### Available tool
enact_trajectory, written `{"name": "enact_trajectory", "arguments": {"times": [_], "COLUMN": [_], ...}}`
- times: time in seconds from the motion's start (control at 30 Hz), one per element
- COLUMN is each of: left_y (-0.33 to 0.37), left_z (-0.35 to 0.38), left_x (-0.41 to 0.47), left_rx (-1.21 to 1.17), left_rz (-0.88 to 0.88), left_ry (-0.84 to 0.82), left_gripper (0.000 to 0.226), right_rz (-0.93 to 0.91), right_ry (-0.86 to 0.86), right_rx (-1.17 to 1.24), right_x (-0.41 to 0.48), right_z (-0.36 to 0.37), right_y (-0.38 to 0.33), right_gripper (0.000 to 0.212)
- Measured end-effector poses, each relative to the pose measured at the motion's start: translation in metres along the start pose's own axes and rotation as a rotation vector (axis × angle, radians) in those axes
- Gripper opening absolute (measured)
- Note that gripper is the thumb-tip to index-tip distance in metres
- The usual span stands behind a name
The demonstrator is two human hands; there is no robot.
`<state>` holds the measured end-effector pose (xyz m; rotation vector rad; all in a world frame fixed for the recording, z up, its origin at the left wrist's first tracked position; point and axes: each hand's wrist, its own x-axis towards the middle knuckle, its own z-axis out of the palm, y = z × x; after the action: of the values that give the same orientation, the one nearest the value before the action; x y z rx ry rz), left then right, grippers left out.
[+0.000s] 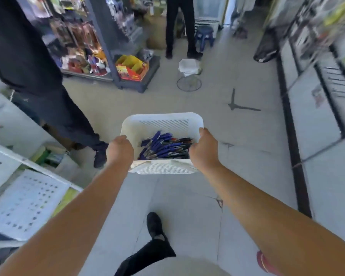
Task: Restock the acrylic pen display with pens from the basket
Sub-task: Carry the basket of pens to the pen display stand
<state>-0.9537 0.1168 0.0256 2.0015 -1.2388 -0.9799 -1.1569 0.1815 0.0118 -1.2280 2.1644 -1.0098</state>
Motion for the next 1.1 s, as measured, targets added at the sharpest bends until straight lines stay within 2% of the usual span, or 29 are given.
{"name": "enact_trajectory", "arguments": {"times": [0.2,0.4,0.5,0.8,0.97,1.1], "left_y": [0.063,0.139,0.180,0.307,0.376,0.440], "left_z": [0.092,0.159,0.191,0.320,0.394,0.434], "left_x": [0.080,0.167,0.218,0.368,0.438,0.487], "left_rx": [0.114,0.048,0.047,0.043,-0.011,-0.057], "left_rz": [0.098,0.093,0.124,0.201,0.130,0.121], "left_ry": [-0.119,-0.249,-0.291,-0.256,-0.228,-0.211], "left_gripper": [0.046,0.049,0.045,0.038,0.036,0.038], "right_rz": [0.121,0.253,0.255,0.245,0.206,0.171], "right_ry": [0.101,0.167,0.189,0.210,0.176,0.139], "right_rx": [0.018,0.056,0.074,0.108,0.087,0.047], "right_x": [0.099,0.215,0.285,0.509,0.640,0.737], "right_z": [-0.007,-0.002,-0.001,-0.002,-0.014,-0.033], "right_y": [0.028,0.025,0.017,0.027,0.033,0.023], "right_gripper": [0.025,0.026,0.028,0.041,0.046,0.039]}}
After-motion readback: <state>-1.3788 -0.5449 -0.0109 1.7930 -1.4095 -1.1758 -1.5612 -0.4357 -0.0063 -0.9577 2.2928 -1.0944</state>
